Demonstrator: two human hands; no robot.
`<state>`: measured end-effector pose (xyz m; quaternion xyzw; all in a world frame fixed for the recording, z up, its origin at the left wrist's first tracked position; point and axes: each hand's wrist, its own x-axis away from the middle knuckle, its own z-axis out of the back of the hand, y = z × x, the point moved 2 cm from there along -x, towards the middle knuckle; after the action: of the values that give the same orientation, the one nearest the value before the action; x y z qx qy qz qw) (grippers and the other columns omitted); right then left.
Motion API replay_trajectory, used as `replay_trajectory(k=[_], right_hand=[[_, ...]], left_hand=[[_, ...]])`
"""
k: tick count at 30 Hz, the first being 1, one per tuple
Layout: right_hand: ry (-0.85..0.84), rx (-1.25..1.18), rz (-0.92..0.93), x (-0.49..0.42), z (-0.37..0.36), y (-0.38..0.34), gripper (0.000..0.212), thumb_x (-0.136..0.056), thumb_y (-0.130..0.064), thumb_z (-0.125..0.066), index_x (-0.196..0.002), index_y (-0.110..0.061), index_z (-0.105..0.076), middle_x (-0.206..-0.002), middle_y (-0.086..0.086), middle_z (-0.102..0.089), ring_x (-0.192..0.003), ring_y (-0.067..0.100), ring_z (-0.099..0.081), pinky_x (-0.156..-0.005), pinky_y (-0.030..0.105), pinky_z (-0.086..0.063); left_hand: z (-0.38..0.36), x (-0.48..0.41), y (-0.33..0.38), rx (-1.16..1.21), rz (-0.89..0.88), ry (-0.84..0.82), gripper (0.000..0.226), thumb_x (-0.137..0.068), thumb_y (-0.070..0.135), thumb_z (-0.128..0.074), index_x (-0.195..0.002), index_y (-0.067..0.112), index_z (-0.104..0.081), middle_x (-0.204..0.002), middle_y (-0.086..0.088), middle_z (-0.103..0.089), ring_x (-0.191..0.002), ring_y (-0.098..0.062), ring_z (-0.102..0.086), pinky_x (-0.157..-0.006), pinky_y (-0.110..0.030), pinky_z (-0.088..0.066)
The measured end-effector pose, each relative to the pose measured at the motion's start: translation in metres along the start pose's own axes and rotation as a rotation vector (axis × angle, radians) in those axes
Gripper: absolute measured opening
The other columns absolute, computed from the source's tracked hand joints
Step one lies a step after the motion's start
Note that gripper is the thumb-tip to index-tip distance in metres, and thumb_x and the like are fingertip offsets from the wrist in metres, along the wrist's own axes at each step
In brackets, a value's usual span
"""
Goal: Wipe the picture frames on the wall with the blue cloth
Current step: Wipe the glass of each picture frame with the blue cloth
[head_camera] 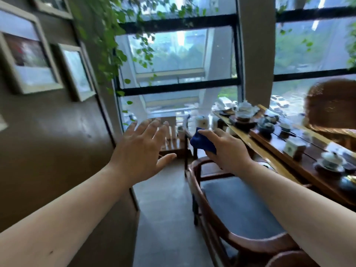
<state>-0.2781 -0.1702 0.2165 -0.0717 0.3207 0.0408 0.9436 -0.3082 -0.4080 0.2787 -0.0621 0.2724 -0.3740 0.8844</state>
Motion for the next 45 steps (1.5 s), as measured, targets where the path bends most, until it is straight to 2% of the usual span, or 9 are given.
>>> replay_trajectory(k=[8,12,16,18,24,32,36,41,45], right_hand=[[0.064,-0.166,0.203,-0.125,-0.055,-0.059,0.06,-0.077,-0.028,-0.068,-0.134,-0.028,-0.047,-0.112,0.005,-0.061,-0.091,0.032,-0.062,-0.058,0.037,-0.051],[0.1,-0.274,0.311,-0.193,-0.084,-0.086,0.058,-0.078,-0.025,-0.067,-0.133,-0.025,-0.049,-0.107,0.007,-0.061,-0.088,0.035,-0.062,-0.056,0.038,-0.05],[0.157,-0.373,0.414,-0.256,-0.101,-0.114,0.057,-0.078,-0.024,-0.07,-0.131,-0.026,-0.051,-0.104,0.005,-0.061,-0.084,0.031,-0.062,-0.054,0.031,-0.043],[0.192,-0.438,0.454,-0.286,-0.106,-0.127,0.057,-0.077,-0.024,-0.07,-0.131,-0.025,-0.051,-0.103,0.004,-0.061,-0.081,0.03,-0.062,-0.054,0.029,-0.04],[0.242,-0.54,0.551,-0.352,-0.12,-0.164,0.055,-0.08,-0.033,-0.064,-0.132,-0.033,-0.043,-0.109,0.0,-0.059,-0.085,0.024,-0.06,-0.057,0.033,-0.049],[0.262,-0.729,0.517,-0.431,-0.115,-0.225,0.05,-0.084,-0.032,-0.06,-0.129,-0.037,-0.039,-0.111,0.001,-0.056,-0.084,0.024,-0.059,-0.061,0.04,-0.054],[0.287,-0.799,0.53,-0.462,-0.104,-0.258,0.049,-0.082,-0.029,-0.062,-0.126,-0.04,-0.042,-0.114,-0.003,-0.056,-0.085,0.021,-0.058,-0.061,0.032,-0.047],[0.291,-0.857,0.473,-0.476,-0.098,-0.296,0.048,-0.083,-0.029,-0.061,-0.126,-0.039,-0.043,-0.117,-0.001,-0.054,-0.089,0.022,-0.057,-0.065,0.036,-0.052],[0.337,-0.839,0.467,-0.479,-0.095,-0.313,0.051,-0.082,-0.029,-0.063,-0.126,-0.04,-0.04,-0.118,-0.003,-0.047,-0.086,0.022,-0.058,-0.059,0.033,-0.052]], left_hand=[[0.022,-0.005,-0.093,-0.166,0.191,0.016,0.077,-0.08,0.062,-0.049,-0.134,0.008,-0.042,-0.136,-0.017,-0.05,-0.125,-0.035,-0.044,-0.104,-0.053,-0.035],[0.027,-0.018,-0.133,-0.286,0.308,-0.006,0.077,-0.082,0.064,-0.042,-0.138,0.011,-0.037,-0.142,-0.014,-0.045,-0.131,-0.032,-0.038,-0.107,-0.052,-0.03],[0.038,-0.031,-0.172,-0.394,0.392,-0.05,0.078,-0.085,0.066,-0.035,-0.143,0.014,-0.027,-0.15,-0.012,-0.035,-0.138,-0.03,-0.027,-0.112,-0.052,-0.023],[0.048,-0.038,-0.192,-0.464,0.432,-0.055,0.079,-0.085,0.066,-0.034,-0.143,0.013,-0.028,-0.149,-0.013,-0.036,-0.138,-0.03,-0.028,-0.113,-0.052,-0.024],[0.074,-0.055,-0.238,-0.62,0.503,-0.092,0.081,-0.084,0.068,-0.031,-0.141,0.011,-0.032,-0.146,-0.016,-0.04,-0.136,-0.032,-0.032,-0.111,-0.053,-0.027],[0.108,-0.079,-0.297,-0.796,0.586,-0.156,0.087,-0.078,0.072,-0.018,-0.144,0.014,-0.023,-0.151,-0.014,-0.033,-0.138,-0.03,-0.026,-0.113,-0.05,-0.024],[0.117,-0.09,-0.323,-0.844,0.568,-0.158,0.087,-0.08,0.072,-0.028,-0.144,0.014,-0.02,-0.151,-0.014,-0.031,-0.139,-0.03,-0.024,-0.114,-0.05,-0.022],[0.117,-0.1,-0.355,-0.852,0.558,-0.191,0.084,-0.084,0.066,-0.039,-0.145,0.012,-0.016,-0.154,-0.014,-0.024,-0.141,-0.031,-0.017,-0.114,-0.052,-0.018],[0.115,-0.102,-0.374,-0.867,0.545,-0.201,0.085,-0.084,0.065,-0.04,-0.145,0.011,-0.016,-0.155,-0.014,-0.021,-0.141,-0.031,-0.016,-0.115,-0.052,-0.016]])
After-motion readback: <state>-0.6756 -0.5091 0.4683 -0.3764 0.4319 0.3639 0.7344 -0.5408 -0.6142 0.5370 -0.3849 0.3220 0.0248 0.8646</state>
